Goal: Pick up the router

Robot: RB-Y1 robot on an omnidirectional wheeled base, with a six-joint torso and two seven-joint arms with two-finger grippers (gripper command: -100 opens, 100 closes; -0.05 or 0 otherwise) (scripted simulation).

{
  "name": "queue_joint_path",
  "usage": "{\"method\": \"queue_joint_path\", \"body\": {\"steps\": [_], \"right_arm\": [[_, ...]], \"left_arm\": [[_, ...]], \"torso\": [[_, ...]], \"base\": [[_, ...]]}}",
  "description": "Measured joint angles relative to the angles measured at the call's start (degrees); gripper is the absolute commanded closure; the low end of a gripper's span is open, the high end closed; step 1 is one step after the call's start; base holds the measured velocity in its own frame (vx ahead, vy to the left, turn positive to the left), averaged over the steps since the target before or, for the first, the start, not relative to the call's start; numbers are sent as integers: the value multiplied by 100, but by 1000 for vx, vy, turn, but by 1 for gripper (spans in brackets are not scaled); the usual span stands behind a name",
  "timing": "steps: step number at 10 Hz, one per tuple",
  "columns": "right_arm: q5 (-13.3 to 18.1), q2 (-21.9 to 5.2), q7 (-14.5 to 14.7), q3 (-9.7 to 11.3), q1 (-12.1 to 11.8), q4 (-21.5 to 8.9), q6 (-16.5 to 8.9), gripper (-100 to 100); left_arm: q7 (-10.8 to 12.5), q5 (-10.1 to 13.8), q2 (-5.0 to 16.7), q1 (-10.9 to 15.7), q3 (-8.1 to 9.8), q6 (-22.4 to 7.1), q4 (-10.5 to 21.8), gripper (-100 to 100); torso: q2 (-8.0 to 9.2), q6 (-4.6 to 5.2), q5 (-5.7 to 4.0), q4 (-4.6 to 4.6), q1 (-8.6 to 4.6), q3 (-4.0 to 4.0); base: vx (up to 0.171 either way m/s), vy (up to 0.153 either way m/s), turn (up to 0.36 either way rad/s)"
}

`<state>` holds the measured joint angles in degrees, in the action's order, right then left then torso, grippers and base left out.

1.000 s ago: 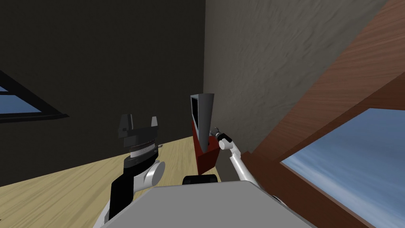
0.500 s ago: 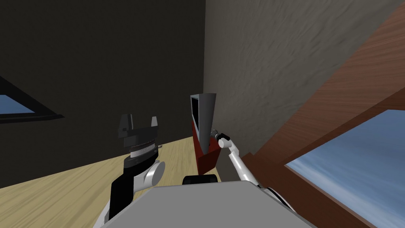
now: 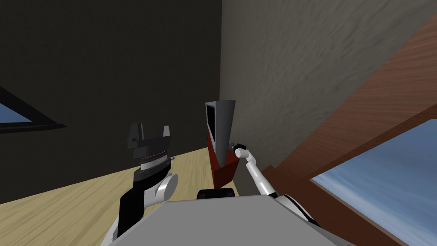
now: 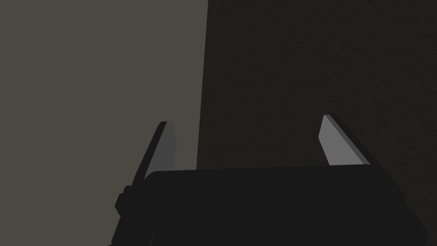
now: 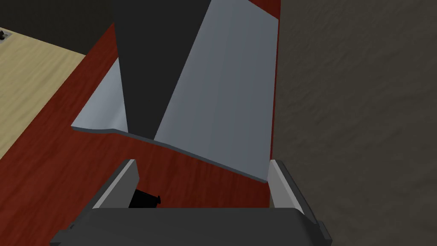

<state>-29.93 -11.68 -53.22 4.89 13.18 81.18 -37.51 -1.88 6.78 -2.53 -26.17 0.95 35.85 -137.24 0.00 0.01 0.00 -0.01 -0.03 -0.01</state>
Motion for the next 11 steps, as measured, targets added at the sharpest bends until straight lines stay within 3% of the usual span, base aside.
{"method": "queue_joint_path", "body": {"steps": [5,8,10,11], "right_arm": [[-199,-23,-314,0,276,-653,-510,-100],[-271,-38,-607,-13,419,-1002,-968,-100],[-326,-41,-653,-15,512,-1248,-1053,-100],[-353,-47,-753,-16,554,-1343,-1214,-100]], "left_arm": [[0,0,0,0,0,0,0,0],[0,0,0,0,0,0,0,0],[0,0,0,0,0,0,0,0],[0,0,0,0,0,0,0,0]], "torso": [[1,0,0,0,0,0],[2,0,1,0,5,1],[1,-1,1,0,5,1],[1,0,1,0,3,1]], "base": [[0,3,-5],[0,16,5],[1,13,30],[0,4,-11]]}}
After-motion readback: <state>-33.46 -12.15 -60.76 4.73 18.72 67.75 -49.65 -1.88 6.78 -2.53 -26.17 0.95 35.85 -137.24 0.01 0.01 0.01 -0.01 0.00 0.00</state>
